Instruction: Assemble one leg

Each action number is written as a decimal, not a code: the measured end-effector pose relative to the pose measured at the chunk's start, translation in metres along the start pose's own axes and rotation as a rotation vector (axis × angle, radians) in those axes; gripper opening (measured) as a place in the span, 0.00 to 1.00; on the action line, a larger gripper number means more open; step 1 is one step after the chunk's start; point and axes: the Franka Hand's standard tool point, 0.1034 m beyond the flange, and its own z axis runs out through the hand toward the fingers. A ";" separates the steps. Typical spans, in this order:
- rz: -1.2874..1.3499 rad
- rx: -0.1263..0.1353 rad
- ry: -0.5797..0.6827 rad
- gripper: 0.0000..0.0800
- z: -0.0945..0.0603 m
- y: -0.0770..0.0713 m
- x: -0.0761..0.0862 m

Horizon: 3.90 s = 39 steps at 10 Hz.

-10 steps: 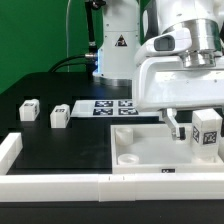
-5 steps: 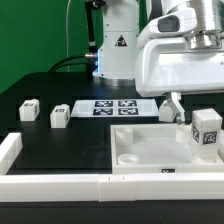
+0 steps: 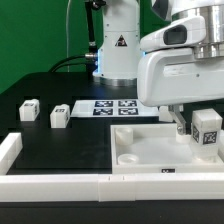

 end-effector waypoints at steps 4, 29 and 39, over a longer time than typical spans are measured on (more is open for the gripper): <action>0.001 0.068 -0.391 0.81 0.002 0.005 0.003; 1.099 -0.040 -0.257 0.81 0.005 -0.001 0.028; 0.122 0.048 -0.198 0.67 0.004 0.009 0.021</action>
Offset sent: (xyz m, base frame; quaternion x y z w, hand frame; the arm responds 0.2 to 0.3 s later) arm 0.0078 -0.0076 -0.0018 0.0103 -0.1788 -0.0110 0.9838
